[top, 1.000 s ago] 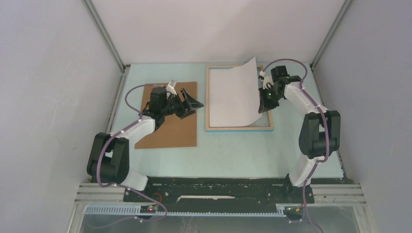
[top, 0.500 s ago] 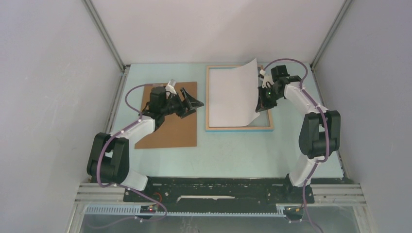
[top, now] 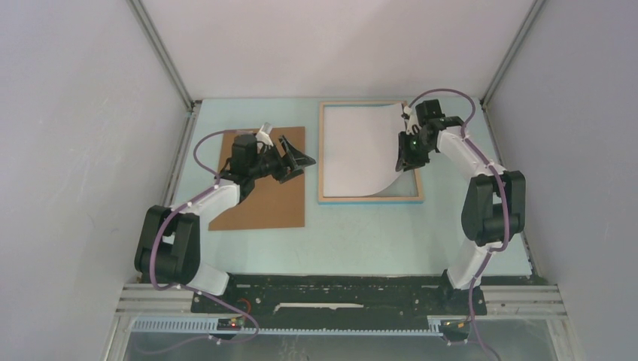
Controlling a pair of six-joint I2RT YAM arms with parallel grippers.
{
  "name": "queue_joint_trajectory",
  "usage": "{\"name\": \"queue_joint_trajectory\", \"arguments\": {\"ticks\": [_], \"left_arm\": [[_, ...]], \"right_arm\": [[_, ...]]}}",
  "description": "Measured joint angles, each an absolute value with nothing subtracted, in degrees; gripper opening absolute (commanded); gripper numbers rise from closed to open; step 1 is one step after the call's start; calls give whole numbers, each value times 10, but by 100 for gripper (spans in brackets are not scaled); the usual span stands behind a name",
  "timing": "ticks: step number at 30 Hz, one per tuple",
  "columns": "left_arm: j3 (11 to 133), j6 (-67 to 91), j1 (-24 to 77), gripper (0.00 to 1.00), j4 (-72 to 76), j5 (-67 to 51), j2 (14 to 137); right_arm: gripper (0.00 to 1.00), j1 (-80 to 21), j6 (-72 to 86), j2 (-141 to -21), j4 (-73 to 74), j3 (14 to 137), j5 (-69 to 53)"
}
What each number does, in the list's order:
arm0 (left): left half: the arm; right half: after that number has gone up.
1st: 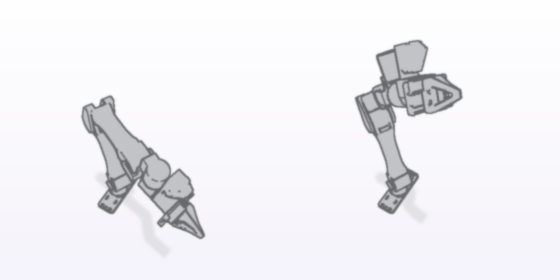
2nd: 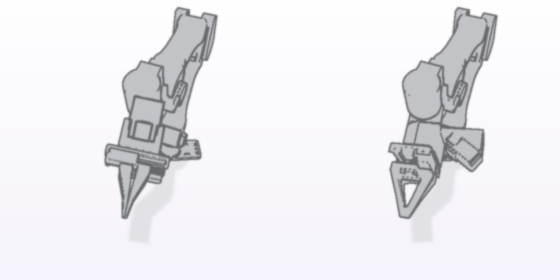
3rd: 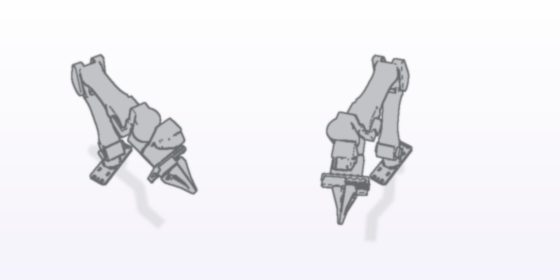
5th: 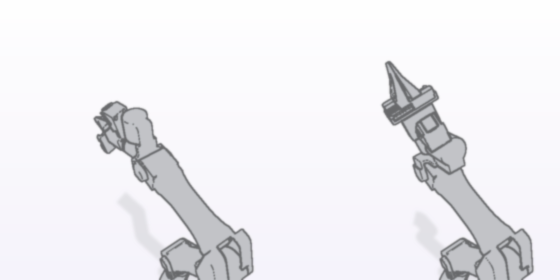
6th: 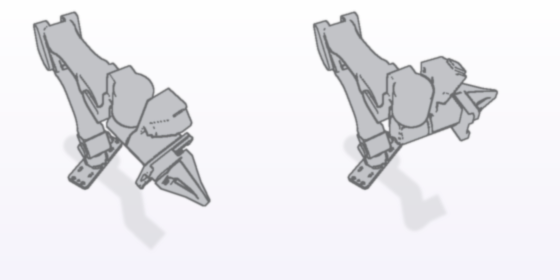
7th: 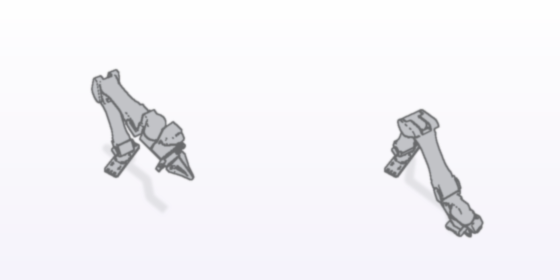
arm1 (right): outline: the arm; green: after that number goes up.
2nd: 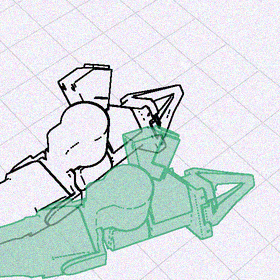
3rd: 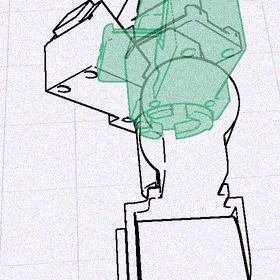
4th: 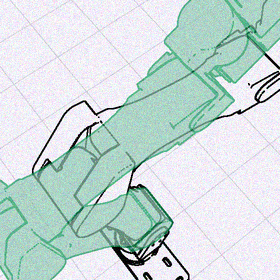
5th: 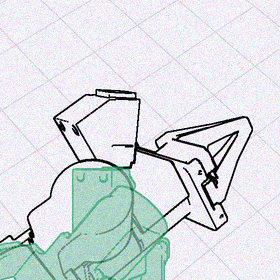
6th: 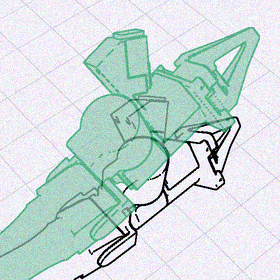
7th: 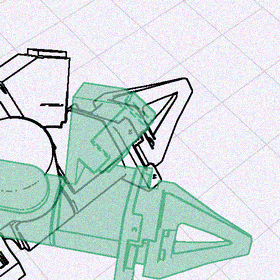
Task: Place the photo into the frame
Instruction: Adjust the photo in the photo frame.
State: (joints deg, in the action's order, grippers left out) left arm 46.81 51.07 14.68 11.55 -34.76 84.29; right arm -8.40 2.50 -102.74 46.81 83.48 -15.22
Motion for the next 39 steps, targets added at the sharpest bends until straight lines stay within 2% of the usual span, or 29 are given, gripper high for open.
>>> {"name": "queue_joint_trajectory", "arguments": {"ticks": [7,17,26,30,35,37,39], "left_arm": [[466,512,145,84,120,-348,842],[454,517,141,84,130,-350,832],[447,525,138,85,136,-352,829],[447,519,135,86,130,-350,821],[450,472,133,87,69,-322,797],[457,445,133,87,30,-305,787],[466,420,131,87,-8,-287,778]], "right_arm": [[45,-95,44,-1029,471,857,-94],[70,-88,64,-1040,485,873,-8],[66,-55,100,-1040,433,810,-42],[84,-54,125,-1026,386,755,-61],[86,-77,142,-983,352,700,-63],[96,-94,148,-962,340,688,-63],[100,-118,158,-940,327,680,-62]]}}
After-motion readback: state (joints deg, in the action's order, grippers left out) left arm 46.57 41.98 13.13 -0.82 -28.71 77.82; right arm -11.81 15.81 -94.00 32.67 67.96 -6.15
